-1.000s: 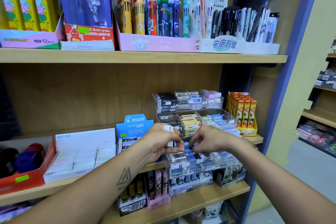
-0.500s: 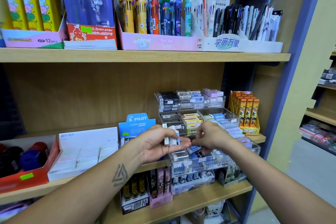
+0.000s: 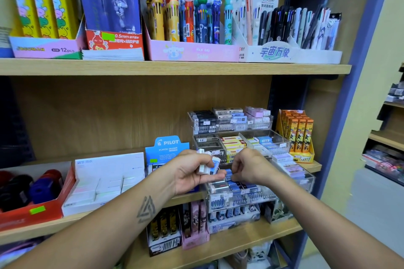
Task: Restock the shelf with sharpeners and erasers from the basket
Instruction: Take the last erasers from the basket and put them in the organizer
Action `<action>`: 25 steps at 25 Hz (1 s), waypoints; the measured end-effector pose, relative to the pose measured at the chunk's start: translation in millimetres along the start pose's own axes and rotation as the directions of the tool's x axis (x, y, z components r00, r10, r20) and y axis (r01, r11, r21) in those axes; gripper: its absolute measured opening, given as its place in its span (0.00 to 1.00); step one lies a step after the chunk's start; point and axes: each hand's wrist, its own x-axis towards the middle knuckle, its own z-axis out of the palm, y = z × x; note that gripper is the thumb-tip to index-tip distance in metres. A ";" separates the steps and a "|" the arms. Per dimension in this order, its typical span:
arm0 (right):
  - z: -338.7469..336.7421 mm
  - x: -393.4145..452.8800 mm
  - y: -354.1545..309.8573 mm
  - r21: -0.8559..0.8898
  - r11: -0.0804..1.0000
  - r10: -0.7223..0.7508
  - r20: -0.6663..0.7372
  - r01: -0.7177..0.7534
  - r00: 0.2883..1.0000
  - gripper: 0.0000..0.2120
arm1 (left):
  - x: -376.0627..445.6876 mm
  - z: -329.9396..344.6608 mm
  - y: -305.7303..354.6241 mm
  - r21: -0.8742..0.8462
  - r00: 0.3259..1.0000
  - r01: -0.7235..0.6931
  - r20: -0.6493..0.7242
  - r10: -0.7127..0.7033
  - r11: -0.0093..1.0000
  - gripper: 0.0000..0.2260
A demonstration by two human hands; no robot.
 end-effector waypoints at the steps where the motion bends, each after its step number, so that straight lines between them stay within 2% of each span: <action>1: 1.2 0.0 0.6 -0.020 1.000 -0.007 0.003 0.007 1.000 0.05 | -0.2 -0.7 -0.4 0.012 1.000 0.007 0.006 -0.007 1.000 0.12; 3: -2.1 -0.5 0.7 -0.055 0.998 -0.029 0.007 0.030 1.000 0.04 | 0.7 -1.0 -1.8 0.036 1.000 0.022 0.014 -0.023 0.999 0.13; 4: -6.8 -1.5 -0.8 -0.014 0.999 -0.041 -0.014 0.041 0.999 0.01 | 1.3 -0.4 -2.3 0.046 1.000 0.026 0.010 -0.027 0.999 0.13; 5: -12.3 -2.6 -2.6 0.117 0.992 -0.037 -0.044 0.042 0.998 0.02 | 2.3 0.6 -2.5 0.054 1.000 0.027 0.000 -0.027 0.998 0.13; 6: -17.8 -5.1 -4.9 0.325 0.945 -0.016 -0.045 0.030 0.999 0.03 | 3.8 2.0 -2.6 0.058 1.000 0.025 -0.018 -0.024 0.998 0.14; 8: -24.2 -14.0 -12.6 0.716 0.697 -0.026 0.094 -0.050 0.995 0.06 | 5.2 7.6 -2.3 0.068 0.998 0.013 -0.060 -0.009 0.998 0.16; 9: -24.2 -17.5 -15.2 0.791 0.607 -0.051 0.137 -0.078 0.989 0.08 | 5.3 10.8 -2.6 0.071 0.997 0.001 -0.074 0.004 0.997 0.17; 11: -18.6 -19.2 -17.6 0.823 0.565 -0.057 0.112 -0.060 0.992 0.09 | 3.9 16.3 -3.2 0.066 0.996 -0.017 -0.088 0.023 0.998 0.17; 13: -17.5 -16.8 -15.7 0.796 0.605 -0.018 0.036 -0.018 0.999 0.06 | 3.1 17.0 -3.6 0.061 0.996 -0.017 -0.087 0.022 0.998 0.17; 14: -20.1 -15.8 -11.6 0.736 0.677 -0.014 -0.006 0.014 1.000 0.06 | 3.4 15.8 -3.4 0.059 0.996 -0.013 -0.093 0.019 0.998 0.16; 16: -27.3 -14.1 -1.0 0.462 0.882 -0.085 -0.041 0.094 0.996 0.08 | 3.7 11.8 -1.1 0.062 0.992 -0.012 -0.127 0.020 0.998 0.19; 17: -28.7 -13.1 2.6 0.329 0.936 -0.135 0.002 0.126 0.991 0.09 | 5.1 9.1 0.0 0.064 0.987 -0.017 -0.157 0.027 0.998 0.21; 20: -22.7 -13.2 1.2 0.174 0.972 -0.189 0.166 0.159 0.968 0.08 | 3.4 8.9 2.6 0.048 0.987 -0.033 -0.158 0.040 0.998 0.16; 23: -7.3 -10.2 0.6 0.019 0.972 -0.235 0.088 0.234 0.968 0.04 | 0.4 8.8 1.2 0.002 0.995 -0.020 -0.098 0.020 1.000 0.15; 25: -6.9 -10.5 1.7 -0.054 0.971 -0.230 0.022 0.231 0.973 0.03 | -2.2 7.5 1.5 -0.049 0.999 0.021 -0.032 -0.022 0.999 0.12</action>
